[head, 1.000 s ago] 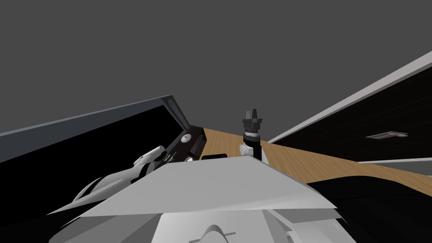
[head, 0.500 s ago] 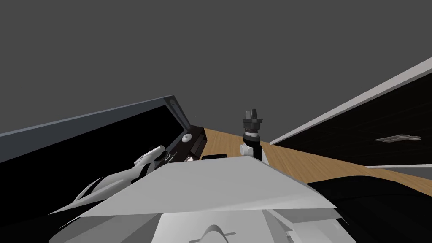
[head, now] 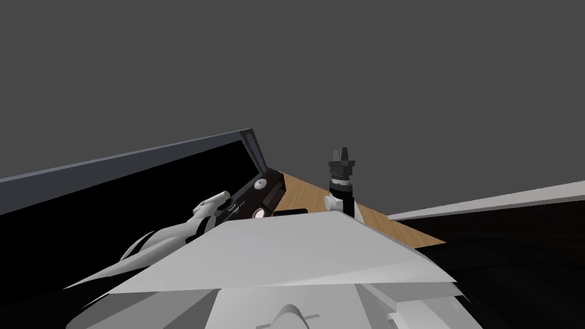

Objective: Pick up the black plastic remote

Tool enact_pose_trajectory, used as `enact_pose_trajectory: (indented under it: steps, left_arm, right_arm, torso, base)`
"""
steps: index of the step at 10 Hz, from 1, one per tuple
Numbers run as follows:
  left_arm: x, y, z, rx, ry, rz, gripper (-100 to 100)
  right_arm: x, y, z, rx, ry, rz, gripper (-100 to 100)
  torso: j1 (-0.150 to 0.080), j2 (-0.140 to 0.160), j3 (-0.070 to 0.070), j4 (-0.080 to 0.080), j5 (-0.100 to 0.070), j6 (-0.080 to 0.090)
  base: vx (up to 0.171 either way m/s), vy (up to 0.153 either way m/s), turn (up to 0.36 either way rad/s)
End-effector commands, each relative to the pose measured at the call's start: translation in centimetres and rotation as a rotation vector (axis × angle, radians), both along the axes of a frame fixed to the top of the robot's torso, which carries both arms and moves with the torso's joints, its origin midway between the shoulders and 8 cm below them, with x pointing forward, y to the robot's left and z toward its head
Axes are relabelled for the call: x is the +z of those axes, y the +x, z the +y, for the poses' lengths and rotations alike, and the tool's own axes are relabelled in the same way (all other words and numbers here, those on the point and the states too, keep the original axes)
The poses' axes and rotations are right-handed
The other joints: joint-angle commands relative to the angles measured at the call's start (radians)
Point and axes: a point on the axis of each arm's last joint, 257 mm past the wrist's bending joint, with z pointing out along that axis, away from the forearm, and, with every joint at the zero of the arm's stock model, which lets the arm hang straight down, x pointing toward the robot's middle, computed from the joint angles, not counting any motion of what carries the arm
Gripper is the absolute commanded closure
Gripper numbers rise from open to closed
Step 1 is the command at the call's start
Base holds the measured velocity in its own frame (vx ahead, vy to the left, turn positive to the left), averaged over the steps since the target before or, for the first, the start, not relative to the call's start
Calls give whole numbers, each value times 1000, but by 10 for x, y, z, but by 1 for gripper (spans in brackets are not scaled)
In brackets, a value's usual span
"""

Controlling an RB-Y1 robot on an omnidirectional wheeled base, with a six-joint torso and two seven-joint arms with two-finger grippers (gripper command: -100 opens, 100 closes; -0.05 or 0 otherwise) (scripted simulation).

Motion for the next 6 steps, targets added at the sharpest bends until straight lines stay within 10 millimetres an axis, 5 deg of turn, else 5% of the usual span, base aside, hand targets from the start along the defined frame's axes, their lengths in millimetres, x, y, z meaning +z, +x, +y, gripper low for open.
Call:
enact_pose_trajectory:
  steps: [1,4,5,6]
  left_arm:
    - [4,15,-9,-64,1,0,100]
    - [14,41,-26,-176,6,-1,100]
    - [12,33,-21,-151,5,-2,100]
    - [12,33,-22,-157,5,0,0]
  right_arm:
    - [0,0,0,0,0,0,0]
    - [0,0,0,0,0,0,0]
    - [0,0,0,0,0,0,0]
    - [0,0,0,0,0,0,0]
  torso:
    - [0,0,0,0,0,0]
    - [1,-1,-1,0,0,0]
    - [1,-1,0,0,0,0]
    - [3,3,2,1,0,1]
  base:
    - [105,-50,348]
    - [108,-53,383]
    - [28,-40,72]
    - [6,-8,-10]
